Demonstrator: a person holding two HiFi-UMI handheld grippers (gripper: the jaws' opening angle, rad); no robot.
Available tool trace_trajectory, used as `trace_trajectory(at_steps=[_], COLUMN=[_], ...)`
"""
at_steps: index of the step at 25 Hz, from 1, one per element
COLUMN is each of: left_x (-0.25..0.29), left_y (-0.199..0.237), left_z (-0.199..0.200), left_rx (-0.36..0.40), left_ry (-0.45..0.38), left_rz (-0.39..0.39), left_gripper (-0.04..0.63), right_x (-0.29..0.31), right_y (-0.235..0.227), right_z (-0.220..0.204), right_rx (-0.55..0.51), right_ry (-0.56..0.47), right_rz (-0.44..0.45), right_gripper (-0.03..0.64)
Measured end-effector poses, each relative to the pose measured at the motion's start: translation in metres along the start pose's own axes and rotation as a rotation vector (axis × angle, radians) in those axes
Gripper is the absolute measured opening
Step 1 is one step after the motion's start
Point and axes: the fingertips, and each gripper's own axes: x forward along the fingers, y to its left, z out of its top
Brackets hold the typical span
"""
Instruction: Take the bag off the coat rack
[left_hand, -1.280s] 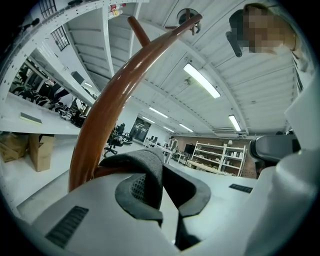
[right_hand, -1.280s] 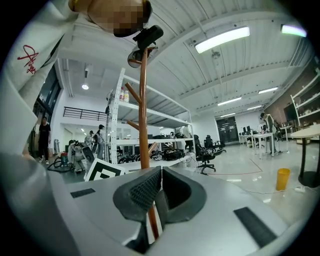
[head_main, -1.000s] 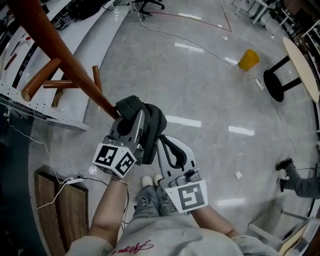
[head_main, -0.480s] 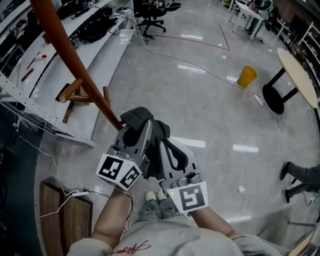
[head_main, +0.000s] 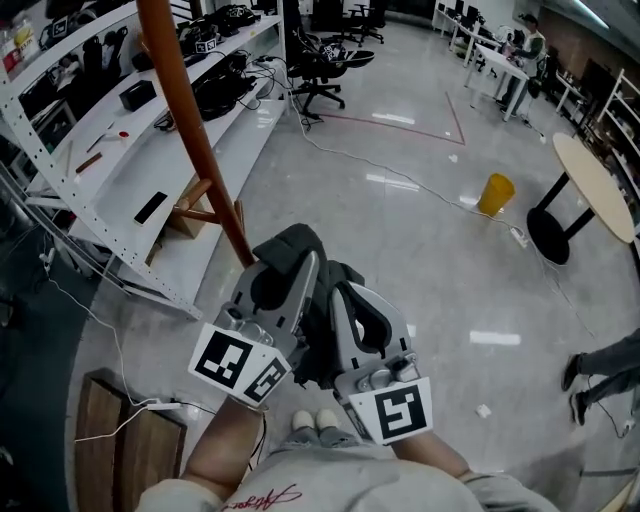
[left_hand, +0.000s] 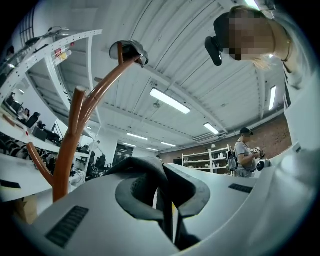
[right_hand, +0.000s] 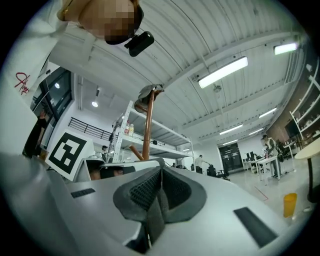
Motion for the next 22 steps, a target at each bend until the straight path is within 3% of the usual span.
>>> trace_trajectory(at_steps=[7, 10, 15, 22], left_x=[-0.03, -0.048, -0.083, -0.133], left_y=[0.002, 0.003, 0.009, 0.031], left_z=[0.037, 0.048, 0.062, 0.072], left_rx=[0.003, 0.0, 0.074, 0.059], left_ry=[-0.028, -0.018, -0.018, -0.021], left_rz=[0.037, 0.057, 0.118, 0.224], left_gripper=[0.038, 0.038, 0.038, 0.038], right_x=[0.006, 0.007, 0.017, 0.03], right_y=[0.012, 0.027, 0.064, 0.112], right_z=[0.023, 0.027, 0.033, 0.035], right_rx=[-0.031, -0.028, -0.005, 0.038], right_ry=[-0.031, -0.037, -0.045, -0.04], right_rz=[0.017, 0.056, 0.143, 0.264], right_gripper=[0.02, 0.02, 0.02, 0.02])
